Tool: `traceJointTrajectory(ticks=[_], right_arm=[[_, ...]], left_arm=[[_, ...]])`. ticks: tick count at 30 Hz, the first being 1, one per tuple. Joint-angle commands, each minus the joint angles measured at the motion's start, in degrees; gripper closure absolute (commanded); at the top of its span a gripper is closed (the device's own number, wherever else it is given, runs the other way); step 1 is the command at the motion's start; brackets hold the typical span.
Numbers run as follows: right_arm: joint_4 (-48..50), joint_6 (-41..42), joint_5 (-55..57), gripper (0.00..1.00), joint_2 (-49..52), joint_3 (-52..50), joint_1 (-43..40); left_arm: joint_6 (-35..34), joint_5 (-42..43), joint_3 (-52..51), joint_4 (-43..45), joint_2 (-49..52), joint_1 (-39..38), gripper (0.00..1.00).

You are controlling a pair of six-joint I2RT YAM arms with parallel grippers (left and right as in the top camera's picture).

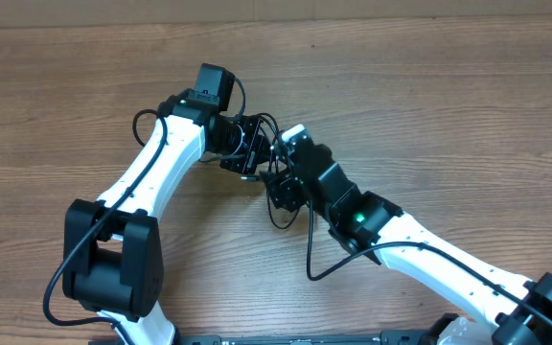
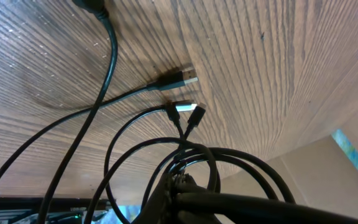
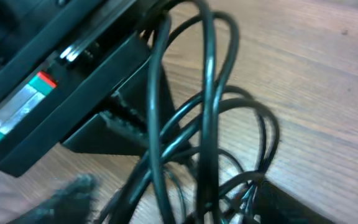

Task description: Untangle cables

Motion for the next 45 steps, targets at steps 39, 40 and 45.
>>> traceJointTrajectory(ticks=[39, 40, 45], right_arm=[[-17.73, 3.56, -1.53, 0.96, -6.69, 1.18, -28.92], [-17.75, 3.58, -1.53, 0.96, -6.67, 1.18, -29.18], [-17.75, 3.63, -1.64, 0.96, -6.64, 1.18, -29.59]], left_arm=[[72.85, 36.37, 4.48, -1.49, -1.51, 20.57, 0.96], [74.34, 43.41, 4.52, 0.74, -1.51, 21.57, 0.96], [74.58, 50.42, 4.5, 5.46, -1.51, 22.21, 0.96]])
